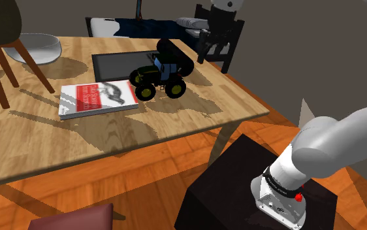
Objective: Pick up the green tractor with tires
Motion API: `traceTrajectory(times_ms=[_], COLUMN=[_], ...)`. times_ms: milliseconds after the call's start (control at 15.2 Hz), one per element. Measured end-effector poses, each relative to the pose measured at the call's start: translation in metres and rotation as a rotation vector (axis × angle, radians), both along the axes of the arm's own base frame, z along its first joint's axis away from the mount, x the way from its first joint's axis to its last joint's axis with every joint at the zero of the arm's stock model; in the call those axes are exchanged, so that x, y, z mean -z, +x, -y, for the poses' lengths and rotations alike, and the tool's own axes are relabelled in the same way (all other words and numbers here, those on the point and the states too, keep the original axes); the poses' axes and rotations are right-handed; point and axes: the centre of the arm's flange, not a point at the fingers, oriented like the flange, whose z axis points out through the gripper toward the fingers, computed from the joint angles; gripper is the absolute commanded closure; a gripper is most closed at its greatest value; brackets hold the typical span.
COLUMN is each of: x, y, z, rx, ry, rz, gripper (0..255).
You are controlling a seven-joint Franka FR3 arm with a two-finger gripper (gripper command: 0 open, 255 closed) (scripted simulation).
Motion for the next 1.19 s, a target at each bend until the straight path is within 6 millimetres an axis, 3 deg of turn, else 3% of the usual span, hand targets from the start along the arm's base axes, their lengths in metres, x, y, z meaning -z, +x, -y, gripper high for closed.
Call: traceTrajectory(times_ms=[990, 1188], x=[0.010, 0.022], y=[0.175, 0.187], z=[-0.083, -0.087], rx=[0.241, 0.258], ry=[0.048, 0.051], rz=[0.021, 0.023], gripper=[0, 0])
